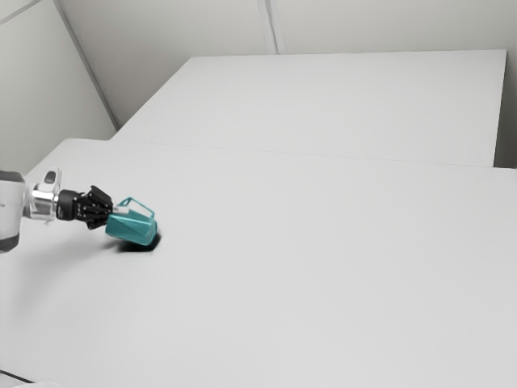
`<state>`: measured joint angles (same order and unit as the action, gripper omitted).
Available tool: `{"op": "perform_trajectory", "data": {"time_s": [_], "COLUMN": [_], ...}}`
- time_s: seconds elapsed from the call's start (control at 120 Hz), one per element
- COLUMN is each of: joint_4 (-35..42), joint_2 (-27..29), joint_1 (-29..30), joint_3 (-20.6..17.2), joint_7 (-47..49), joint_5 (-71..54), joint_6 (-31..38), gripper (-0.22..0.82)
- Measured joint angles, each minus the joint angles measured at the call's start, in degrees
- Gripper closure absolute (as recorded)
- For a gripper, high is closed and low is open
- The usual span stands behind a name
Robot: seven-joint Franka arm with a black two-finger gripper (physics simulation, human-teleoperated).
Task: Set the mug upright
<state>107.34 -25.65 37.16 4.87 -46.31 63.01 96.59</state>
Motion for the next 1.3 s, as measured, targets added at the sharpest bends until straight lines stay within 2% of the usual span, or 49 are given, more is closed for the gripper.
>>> {"op": "perform_trajectory", "data": {"time_s": [0.167,0.283,0.408,0.542,0.683,0.892,1.033,1.058,1.208,1.3], "joint_4": [-6.72,-15.69,-20.52,-21.18,-20.28,-15.18,-13.72,-13.65,-13.59,-13.99], "joint_2": [0.87,0.95,0.83,0.67,-0.3,-0.82,-1.35,-1.43,-1.45,-1.18], "joint_1": [-0.6,-0.93,-2.54,-4.28,-5.25,-5.1,-4.73,-4.69,-4.64,-4.7], "joint_3": [-2.67,-6.67,-10.06,-12.26,-12.57,-12.52,-12.45,-12.44,-12.42,-12.42], "joint_7": [0.69,2.22,4.29,7.66,12.01,17.71,20.65,21.09,23.27,24.34], "joint_5": [-3.58,-16.28,-34.06,-50.89,-61.15,-66.49,-67.38,-67.45,-67.59,-67.61], "joint_6": [0.46,1.14,2.44,5.77,11.29,20.92,25.04,25.51,27.37,27.95], "gripper": [0.79,0.79,0.79,0.79,0.79,0.79,0.79,0.77,0.43,0.28]}}
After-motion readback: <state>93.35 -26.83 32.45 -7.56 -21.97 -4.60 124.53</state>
